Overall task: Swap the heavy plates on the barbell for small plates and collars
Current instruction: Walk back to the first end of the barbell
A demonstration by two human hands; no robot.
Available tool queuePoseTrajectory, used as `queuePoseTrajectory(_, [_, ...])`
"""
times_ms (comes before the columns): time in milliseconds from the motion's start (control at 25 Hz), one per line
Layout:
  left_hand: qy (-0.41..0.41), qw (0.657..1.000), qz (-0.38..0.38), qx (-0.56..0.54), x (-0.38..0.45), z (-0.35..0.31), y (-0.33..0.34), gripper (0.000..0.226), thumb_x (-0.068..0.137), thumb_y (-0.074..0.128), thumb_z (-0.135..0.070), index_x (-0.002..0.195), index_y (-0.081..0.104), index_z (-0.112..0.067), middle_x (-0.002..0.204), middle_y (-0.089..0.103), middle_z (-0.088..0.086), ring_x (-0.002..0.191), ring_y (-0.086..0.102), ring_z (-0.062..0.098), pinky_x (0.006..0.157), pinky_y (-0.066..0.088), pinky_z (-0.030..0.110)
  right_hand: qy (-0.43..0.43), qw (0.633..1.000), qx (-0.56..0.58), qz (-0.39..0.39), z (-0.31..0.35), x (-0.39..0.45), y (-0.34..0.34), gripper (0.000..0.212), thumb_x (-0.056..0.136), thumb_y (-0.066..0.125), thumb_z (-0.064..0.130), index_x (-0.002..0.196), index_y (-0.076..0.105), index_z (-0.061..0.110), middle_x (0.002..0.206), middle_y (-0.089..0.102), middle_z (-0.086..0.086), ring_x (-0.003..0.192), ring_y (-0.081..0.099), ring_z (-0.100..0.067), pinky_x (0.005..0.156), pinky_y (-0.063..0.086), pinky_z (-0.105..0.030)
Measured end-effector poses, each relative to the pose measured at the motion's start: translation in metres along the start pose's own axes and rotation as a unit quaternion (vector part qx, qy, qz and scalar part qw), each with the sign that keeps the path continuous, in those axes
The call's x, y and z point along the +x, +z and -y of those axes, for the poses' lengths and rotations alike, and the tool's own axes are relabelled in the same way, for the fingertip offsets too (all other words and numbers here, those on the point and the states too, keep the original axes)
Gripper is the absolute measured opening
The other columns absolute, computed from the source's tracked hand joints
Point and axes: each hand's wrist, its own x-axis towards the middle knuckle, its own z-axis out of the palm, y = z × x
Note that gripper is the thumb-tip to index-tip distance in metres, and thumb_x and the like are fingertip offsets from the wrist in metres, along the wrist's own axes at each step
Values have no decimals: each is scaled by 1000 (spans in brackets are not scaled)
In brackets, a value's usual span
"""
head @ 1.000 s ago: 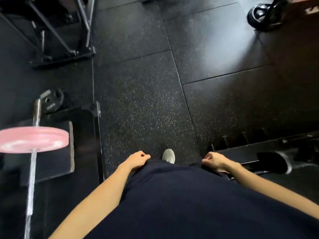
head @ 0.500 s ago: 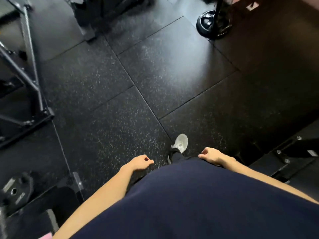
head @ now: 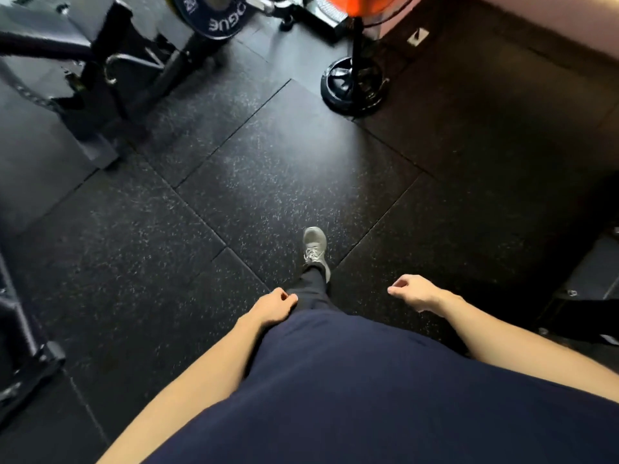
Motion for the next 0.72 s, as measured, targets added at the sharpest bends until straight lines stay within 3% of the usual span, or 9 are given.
queuePoseTrajectory(80, [6, 1000, 4, 3, 48, -30, -48, 46, 97, 40, -48, 124, 56, -14, 132, 56, 6, 118, 52, 26, 87, 36, 31, 23, 1000, 14, -3, 22, 32, -31, 27, 92, 59, 38, 107, 61, 15, 79, 56, 2, 66, 53, -14, 58, 45, -28])
queuePoseTrajectory(160, [42, 997, 23, 61, 101, -63, -111, 46, 96, 40, -47, 124, 58, -16, 134, 55, 3, 117, 51, 23, 91, 38, 31, 51, 998, 25, -11, 49, 62, -68, 27, 93, 59, 37, 108, 62, 16, 83, 59, 0, 70, 54, -15, 60, 45, -28])
queuePoseTrajectory(280, [64, 986, 38, 151, 162, -119, -204, 40, 93, 44, -47, 115, 60, -17, 127, 60, 4, 103, 52, 19, 85, 39, 29, 59, 995, 56, -53, 93, 89, -131, 25, 93, 59, 34, 109, 65, 15, 104, 66, -5, 89, 59, -18, 77, 47, -30])
queuePoseTrajectory(400, [83, 972, 36, 216, 215, -192, -283, 42, 96, 44, -45, 118, 58, -13, 124, 61, 8, 103, 55, 22, 83, 40, 29, 54, 982, 126, -130, 132, 115, -198, 23, 92, 59, 34, 105, 67, 17, 108, 67, -4, 97, 61, -19, 89, 46, -31])
queuePoseTrajectory(520, [125, 960, 36, 248, 255, -272, -322, 42, 98, 44, -44, 121, 57, -12, 123, 62, 10, 96, 56, 22, 81, 42, 28, 86, 970, 175, -144, 149, 139, -245, 19, 91, 59, 38, 101, 65, 23, 108, 65, -2, 104, 60, -21, 94, 47, -35])
queuePoseTrajectory(720, [145, 936, 99, 307, 299, -381, -328, 45, 98, 45, -44, 129, 54, -13, 133, 57, 9, 117, 55, 26, 92, 42, 31, 129, 963, 209, -110, 149, 194, -326, 21, 92, 58, 41, 104, 61, 24, 113, 62, -2, 104, 58, -20, 93, 46, -36])
